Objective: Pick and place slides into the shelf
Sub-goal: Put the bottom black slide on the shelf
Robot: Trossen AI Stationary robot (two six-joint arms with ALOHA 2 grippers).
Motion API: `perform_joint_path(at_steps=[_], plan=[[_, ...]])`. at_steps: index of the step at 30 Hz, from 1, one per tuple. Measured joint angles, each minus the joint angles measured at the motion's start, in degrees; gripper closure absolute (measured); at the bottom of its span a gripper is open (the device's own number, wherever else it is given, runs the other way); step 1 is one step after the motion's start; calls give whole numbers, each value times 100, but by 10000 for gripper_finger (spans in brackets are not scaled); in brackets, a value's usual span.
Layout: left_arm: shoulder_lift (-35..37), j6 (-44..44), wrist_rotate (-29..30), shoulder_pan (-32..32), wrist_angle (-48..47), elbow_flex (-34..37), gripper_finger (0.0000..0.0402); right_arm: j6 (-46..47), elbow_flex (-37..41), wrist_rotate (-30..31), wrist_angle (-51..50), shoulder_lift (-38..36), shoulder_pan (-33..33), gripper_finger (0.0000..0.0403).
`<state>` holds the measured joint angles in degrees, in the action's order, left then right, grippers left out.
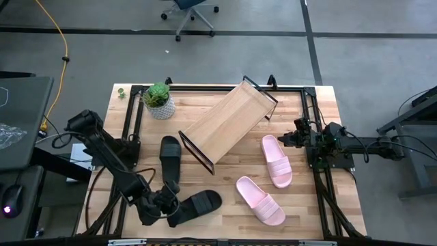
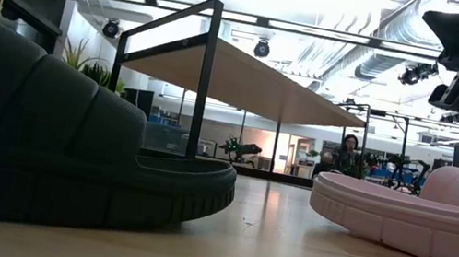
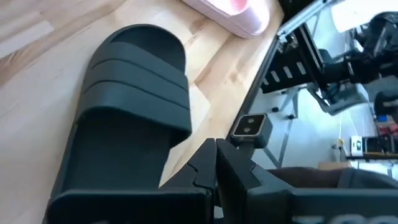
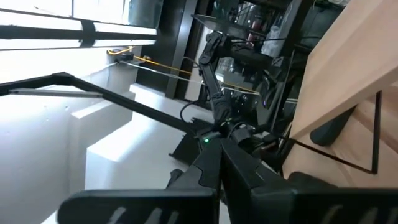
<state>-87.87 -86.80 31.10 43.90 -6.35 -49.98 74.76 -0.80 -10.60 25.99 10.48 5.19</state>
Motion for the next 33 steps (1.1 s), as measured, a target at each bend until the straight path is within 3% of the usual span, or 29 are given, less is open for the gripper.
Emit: perform_joint_path(at_steps=[11, 16, 21, 28, 33], plan=[[-182, -334, 292, 0, 87, 0, 401, -129, 0, 140, -3, 0, 0, 402], [-386, -300, -7, 4, 358, 2, 396, -125, 0, 90, -32, 0, 0, 402], [-435, -250, -132, 4, 418, 2, 353, -284, 0, 89, -56, 0, 0, 402], [-435, -901, 26, -2, 483, 0, 274, -483, 0, 95, -69, 0, 0, 402], [-435, -956, 188, -66, 491, 0, 242, -579, 0, 70, -73, 0, 0, 402]])
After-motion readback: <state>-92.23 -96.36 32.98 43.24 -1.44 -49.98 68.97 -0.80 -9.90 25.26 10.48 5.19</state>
